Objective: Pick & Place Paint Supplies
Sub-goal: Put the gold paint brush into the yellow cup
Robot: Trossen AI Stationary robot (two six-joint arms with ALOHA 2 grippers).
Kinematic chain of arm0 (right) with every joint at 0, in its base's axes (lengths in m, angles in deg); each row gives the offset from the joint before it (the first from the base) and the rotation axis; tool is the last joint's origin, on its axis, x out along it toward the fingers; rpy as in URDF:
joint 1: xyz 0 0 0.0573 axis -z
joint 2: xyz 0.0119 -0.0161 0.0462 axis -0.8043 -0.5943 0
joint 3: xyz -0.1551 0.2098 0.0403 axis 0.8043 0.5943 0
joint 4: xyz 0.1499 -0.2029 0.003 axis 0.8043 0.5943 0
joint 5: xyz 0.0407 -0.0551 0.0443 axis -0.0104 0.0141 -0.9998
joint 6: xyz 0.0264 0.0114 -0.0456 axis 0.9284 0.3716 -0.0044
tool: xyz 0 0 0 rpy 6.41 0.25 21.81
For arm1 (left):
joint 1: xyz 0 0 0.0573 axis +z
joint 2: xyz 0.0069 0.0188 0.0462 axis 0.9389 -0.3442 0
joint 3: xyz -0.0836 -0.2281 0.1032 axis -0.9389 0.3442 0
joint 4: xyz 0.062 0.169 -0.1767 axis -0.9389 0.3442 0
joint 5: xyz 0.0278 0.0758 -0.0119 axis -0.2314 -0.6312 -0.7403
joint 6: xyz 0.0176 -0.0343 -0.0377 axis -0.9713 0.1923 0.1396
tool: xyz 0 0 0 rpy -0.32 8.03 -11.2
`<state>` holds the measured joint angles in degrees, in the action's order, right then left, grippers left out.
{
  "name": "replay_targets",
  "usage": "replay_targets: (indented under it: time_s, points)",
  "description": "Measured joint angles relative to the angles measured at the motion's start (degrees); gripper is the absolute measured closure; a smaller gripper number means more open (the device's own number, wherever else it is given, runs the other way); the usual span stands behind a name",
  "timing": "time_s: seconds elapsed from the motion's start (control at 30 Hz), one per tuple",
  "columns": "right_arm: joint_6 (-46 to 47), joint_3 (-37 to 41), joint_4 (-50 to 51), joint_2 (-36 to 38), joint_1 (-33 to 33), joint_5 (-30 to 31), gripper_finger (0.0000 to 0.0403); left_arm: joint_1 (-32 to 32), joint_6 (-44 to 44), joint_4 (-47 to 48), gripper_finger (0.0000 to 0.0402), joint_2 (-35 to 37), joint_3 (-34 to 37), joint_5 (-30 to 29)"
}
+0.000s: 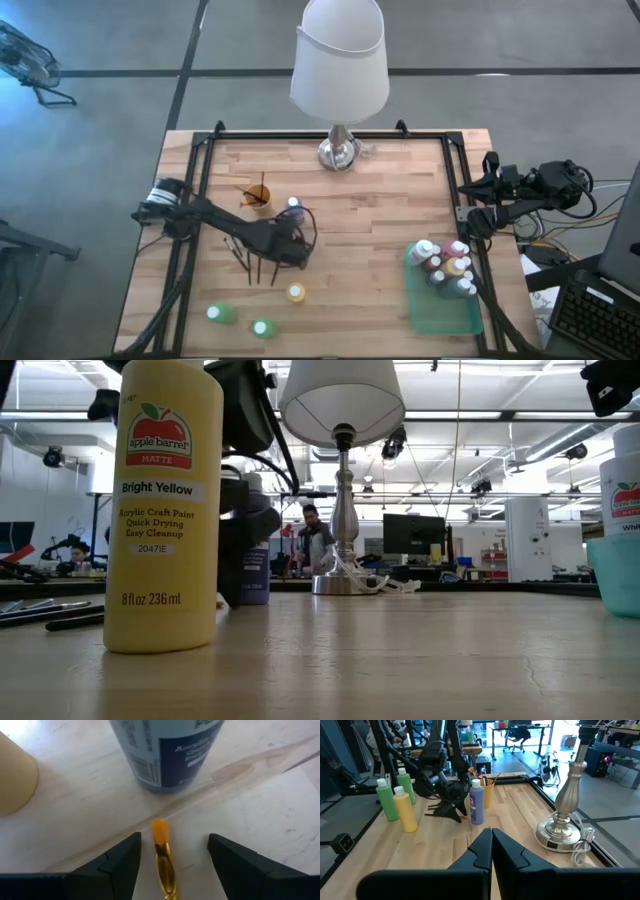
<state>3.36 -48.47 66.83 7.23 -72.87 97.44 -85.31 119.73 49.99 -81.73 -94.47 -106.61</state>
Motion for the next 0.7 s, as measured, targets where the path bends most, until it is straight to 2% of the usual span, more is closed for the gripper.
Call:
replay_targets:
  time_s: [0.2, 0.53, 0.7]
  points:
    - [0.0, 0.0, -0.01, 0.01, 0.0, -0.01, 0.0394, 0.02, 0.06, 2.62, 0.0163, -1.2, -2.11, -0.92]
    - [0.0, 0.0, -0.03, 0.0, 0.0, -0.02, 0.0394, 0.97, 1.19, 3.25, 0.0164, -0.83, -1.52, -0.87]
    - [0.0, 0.0, -0.03, 0.0, -0.02, 0.0, 0.0394, 1.74, 1.16, 3.34, 0.018, -0.78, -1.4, -0.63]
